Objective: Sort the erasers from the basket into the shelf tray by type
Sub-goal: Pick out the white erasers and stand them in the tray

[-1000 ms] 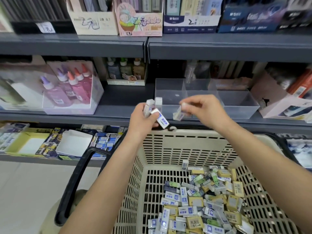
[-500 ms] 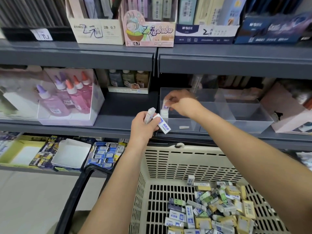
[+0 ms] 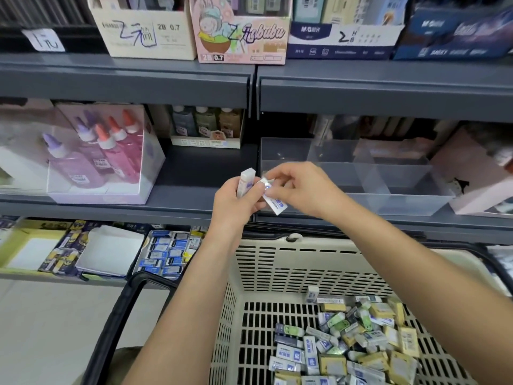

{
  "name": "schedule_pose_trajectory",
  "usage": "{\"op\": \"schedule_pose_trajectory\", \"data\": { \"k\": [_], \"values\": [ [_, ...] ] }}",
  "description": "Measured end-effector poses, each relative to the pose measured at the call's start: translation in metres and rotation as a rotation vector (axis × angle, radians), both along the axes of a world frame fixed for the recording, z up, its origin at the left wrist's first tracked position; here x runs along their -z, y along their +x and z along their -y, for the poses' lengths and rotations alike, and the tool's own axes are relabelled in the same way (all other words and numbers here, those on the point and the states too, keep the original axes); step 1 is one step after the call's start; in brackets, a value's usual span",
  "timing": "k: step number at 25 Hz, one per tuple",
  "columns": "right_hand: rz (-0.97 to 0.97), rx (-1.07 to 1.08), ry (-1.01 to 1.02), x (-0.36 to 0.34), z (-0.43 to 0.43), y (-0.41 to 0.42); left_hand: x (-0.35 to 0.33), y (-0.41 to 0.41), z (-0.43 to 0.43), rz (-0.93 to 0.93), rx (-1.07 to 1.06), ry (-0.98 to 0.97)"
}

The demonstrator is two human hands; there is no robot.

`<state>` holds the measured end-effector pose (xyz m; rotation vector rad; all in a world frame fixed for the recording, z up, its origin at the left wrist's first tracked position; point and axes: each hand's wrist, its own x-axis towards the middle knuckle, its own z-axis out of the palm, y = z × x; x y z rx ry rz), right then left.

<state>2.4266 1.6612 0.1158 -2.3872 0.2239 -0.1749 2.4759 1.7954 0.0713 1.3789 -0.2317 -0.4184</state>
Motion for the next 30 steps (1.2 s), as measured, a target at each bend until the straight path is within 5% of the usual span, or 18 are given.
{"op": "schedule_pose_trajectory", "data": {
  "k": [3, 8, 13, 24, 27, 30],
  "values": [
    [-0.06, 0.004, 0.029, -0.003, 0.001, -0.005, -0.004, -0.007, 0.002, 0.032, 0.077, -0.044],
    [0.077, 0.154, 0.343, -0.017, 0.027, 0.015, -0.008, -0.001, 0.002, -0.204, -0.115, -0.219],
    [0.006, 0.204, 0.033, -0.008, 0.03, 0.046, 0.0, 0.001, -0.003, 0.004, -0.106, 0.071],
    [-0.236, 0.143, 0.107, 0.018, 0.028, 0.052, 0.003, 0.005, -0.006, 0.003, -0.179, 0.072],
    [-0.046, 0.2, 0.031, 0.007, 0.027, 0.043, 0.002, 0.001, -0.005, 0.038, -0.162, 0.041],
    [0.059, 0.055, 0.219, -0.005, 0.013, 0.029, 0.0, -0.002, -0.005, 0.089, -0.115, 0.001]
  ]
}}
